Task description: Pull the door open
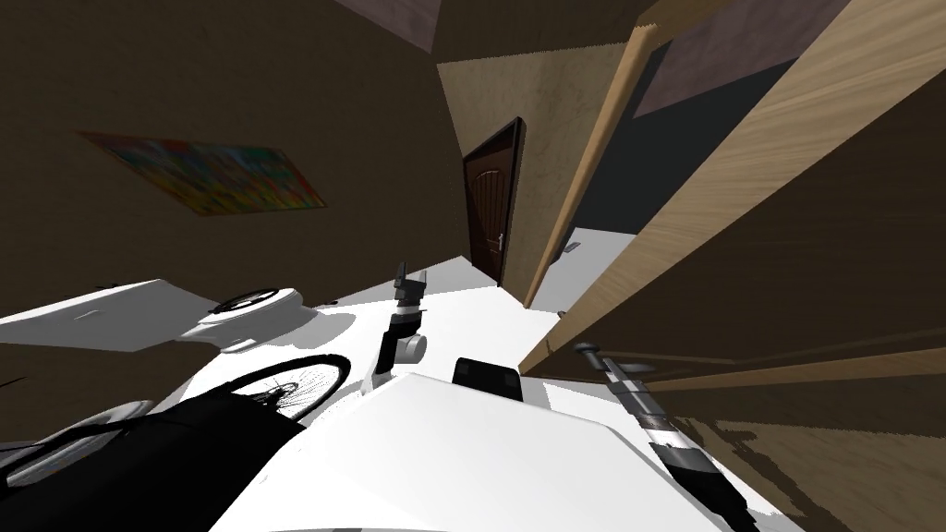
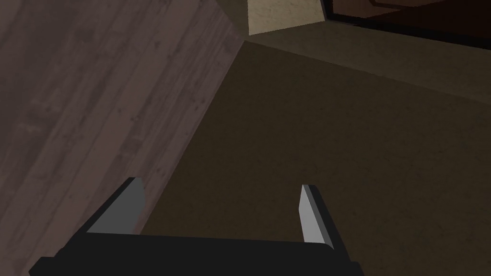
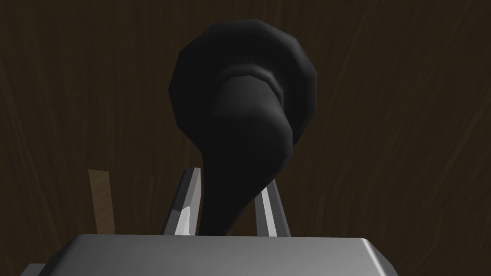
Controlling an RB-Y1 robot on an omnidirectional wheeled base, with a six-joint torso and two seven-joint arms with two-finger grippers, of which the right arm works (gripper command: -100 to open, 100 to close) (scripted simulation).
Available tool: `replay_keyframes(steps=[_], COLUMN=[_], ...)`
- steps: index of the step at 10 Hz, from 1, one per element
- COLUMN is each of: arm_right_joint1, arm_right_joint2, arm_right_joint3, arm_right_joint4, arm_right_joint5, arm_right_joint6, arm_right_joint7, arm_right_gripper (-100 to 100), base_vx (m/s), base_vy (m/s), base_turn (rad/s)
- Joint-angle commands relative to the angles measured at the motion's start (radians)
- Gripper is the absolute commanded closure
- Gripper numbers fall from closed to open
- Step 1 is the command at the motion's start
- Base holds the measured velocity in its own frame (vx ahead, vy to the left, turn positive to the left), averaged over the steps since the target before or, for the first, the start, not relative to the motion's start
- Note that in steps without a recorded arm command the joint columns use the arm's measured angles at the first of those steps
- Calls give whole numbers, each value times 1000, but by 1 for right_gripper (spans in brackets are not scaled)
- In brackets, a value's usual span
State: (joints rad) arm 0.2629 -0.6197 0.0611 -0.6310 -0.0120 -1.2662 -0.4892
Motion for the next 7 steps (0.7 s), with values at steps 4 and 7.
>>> replay_keyframes(steps=[4, 7], arm_right_joint1=[-1, -2], arm_right_joint2=[-9, -13], arm_right_joint3=[5, 8], arm_right_joint4=[44, 65], arm_right_joint5=[0, 0], arm_right_joint6=[-54, -78], arm_right_joint7=[-3, -6], arm_right_gripper=[100, 100], base_vx=[-183, -181], base_vy=[-75, -62], base_turn=[152, 135])
